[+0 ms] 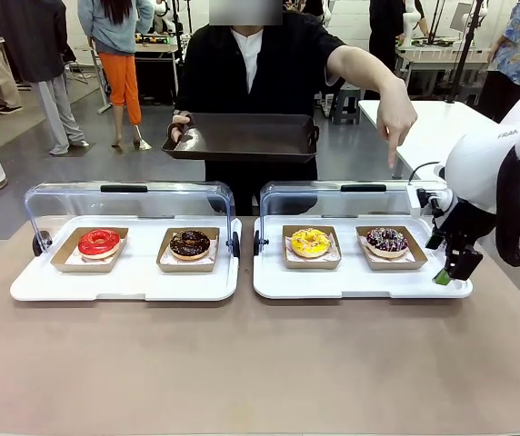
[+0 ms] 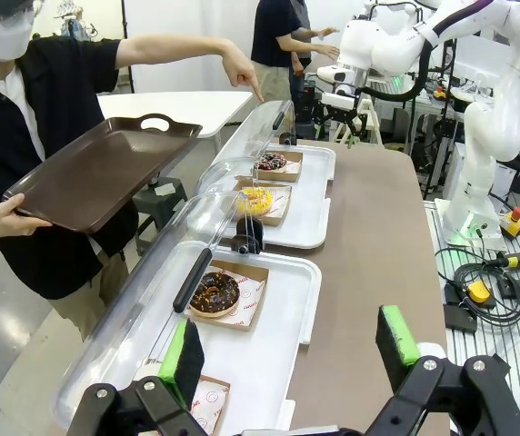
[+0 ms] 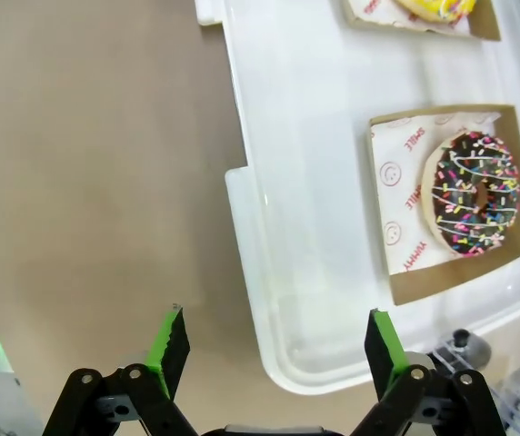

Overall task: Provide the desired donut to the person.
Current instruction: Pick up and lift the Paper togo box containing the Donut pointed at by the person.

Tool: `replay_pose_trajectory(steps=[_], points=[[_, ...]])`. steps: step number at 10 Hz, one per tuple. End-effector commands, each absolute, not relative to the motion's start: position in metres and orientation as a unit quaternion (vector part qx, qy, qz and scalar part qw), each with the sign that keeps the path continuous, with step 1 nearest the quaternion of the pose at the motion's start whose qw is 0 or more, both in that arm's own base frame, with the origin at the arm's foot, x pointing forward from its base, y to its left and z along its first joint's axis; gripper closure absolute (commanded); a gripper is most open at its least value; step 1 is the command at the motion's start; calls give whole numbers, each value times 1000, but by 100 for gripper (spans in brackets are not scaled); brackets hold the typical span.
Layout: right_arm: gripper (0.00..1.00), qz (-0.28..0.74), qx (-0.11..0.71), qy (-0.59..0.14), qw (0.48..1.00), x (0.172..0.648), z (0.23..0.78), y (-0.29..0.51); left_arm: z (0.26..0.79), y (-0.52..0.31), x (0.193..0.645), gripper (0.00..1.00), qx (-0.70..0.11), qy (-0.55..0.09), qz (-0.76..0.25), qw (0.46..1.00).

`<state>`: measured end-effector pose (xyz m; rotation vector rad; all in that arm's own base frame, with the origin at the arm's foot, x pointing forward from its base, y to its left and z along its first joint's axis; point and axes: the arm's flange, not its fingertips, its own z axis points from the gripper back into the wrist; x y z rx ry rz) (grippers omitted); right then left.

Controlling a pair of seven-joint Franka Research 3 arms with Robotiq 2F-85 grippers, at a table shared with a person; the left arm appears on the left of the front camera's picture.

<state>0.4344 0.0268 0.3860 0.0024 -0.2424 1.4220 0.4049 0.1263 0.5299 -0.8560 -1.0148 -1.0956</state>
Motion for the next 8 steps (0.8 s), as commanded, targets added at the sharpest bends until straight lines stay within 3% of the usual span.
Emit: replay_pose_trajectory(steps=[1, 8], points=[[0, 640, -11, -101, 762, 443, 375, 33, 531, 127, 405, 0, -378, -450, -482, 650], [0, 644, 21, -101, 758, 490, 357, 41, 531, 127, 405, 0, -378, -450, -482, 650]])
